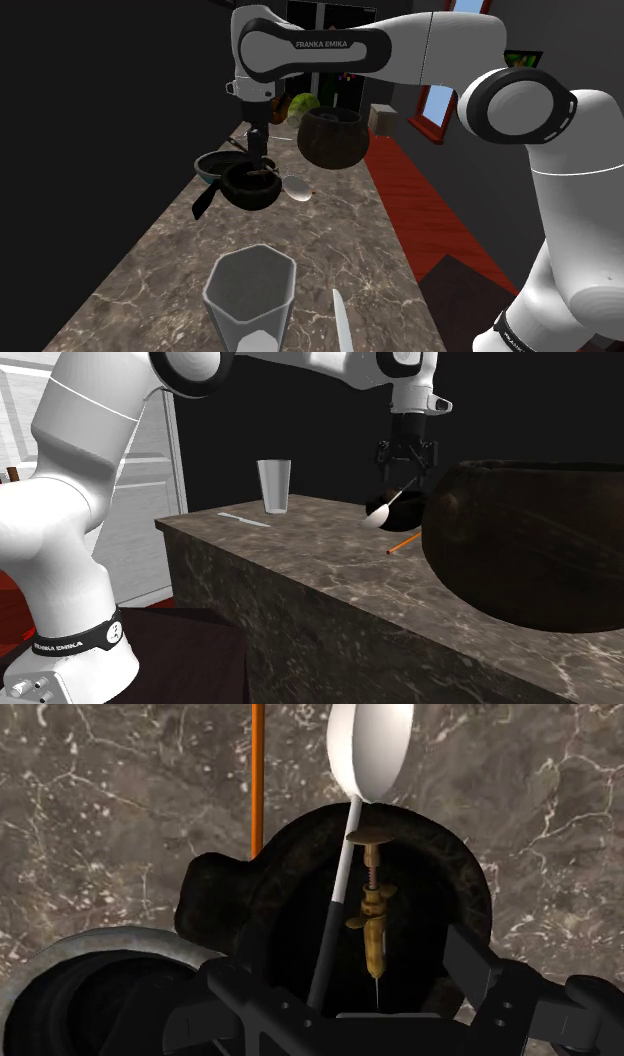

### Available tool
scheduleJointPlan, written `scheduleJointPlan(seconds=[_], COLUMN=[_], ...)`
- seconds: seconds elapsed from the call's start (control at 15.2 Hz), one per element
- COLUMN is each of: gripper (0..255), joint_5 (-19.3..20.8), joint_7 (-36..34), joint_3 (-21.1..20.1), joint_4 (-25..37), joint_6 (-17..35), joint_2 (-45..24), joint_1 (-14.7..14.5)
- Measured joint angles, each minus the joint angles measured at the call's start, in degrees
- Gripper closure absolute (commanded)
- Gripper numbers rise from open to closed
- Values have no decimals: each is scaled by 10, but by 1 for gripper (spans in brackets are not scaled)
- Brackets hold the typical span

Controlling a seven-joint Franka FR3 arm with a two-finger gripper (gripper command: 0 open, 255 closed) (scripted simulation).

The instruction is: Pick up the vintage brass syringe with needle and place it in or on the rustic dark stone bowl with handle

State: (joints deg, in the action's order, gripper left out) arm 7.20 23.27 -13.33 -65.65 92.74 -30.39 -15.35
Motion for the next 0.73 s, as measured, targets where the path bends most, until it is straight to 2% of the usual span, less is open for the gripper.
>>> scheduleJointPlan(seconds=[0.13, 0.4, 0.73], gripper=[0, 0, 0], joint_5=[1, 6, 7], joint_7=[1, 1, 3], joint_3=[0, 1, 2], joint_4=[14, 121, 139], joint_6=[-10, -85, -99], joint_2=[-4, -35, -40], joint_1=[-1, -16, -16])
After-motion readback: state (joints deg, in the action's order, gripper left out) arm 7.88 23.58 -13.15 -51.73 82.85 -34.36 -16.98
